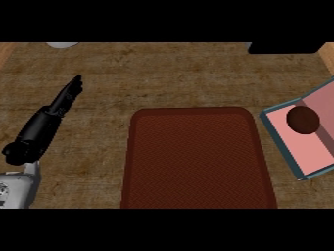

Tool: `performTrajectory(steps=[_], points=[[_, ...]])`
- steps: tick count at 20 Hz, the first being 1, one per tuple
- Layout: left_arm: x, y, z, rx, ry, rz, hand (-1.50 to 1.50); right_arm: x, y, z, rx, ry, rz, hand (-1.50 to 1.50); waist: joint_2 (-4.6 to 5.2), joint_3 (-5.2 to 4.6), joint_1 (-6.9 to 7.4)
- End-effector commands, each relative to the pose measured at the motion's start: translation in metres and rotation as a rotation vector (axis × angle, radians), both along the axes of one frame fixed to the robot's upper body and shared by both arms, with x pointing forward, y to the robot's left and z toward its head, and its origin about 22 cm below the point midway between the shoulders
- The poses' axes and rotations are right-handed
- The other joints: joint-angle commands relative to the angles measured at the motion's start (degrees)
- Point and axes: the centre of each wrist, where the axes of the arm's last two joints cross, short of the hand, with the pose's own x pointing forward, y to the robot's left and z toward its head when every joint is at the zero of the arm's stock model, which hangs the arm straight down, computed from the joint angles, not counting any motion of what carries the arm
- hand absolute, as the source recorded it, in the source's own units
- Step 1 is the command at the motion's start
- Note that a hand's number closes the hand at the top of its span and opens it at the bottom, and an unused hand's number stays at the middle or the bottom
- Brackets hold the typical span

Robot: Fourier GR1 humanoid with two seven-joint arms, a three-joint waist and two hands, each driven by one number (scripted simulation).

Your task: Pick the cupcake from the tray and place it in the cardboard box

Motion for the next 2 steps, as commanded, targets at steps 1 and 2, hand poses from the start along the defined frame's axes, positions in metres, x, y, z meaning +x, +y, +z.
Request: performTrajectory(steps=[1, 2], points=[[-0.010, 0.002, -0.008, 0.016, 0.004, -0.012, 0.00, -0.027, -0.032, -0.031, 0.077, -0.088, -0.118, -1.50, 0.17, -0.03, 0.63], [0.001, 0.009, 0.001, -0.007, -0.002, -0.011, 0.00, -0.023, -0.038, -0.012, 0.079, -0.106, -0.130, -1.50, 0.20, -0.06, 0.63]])
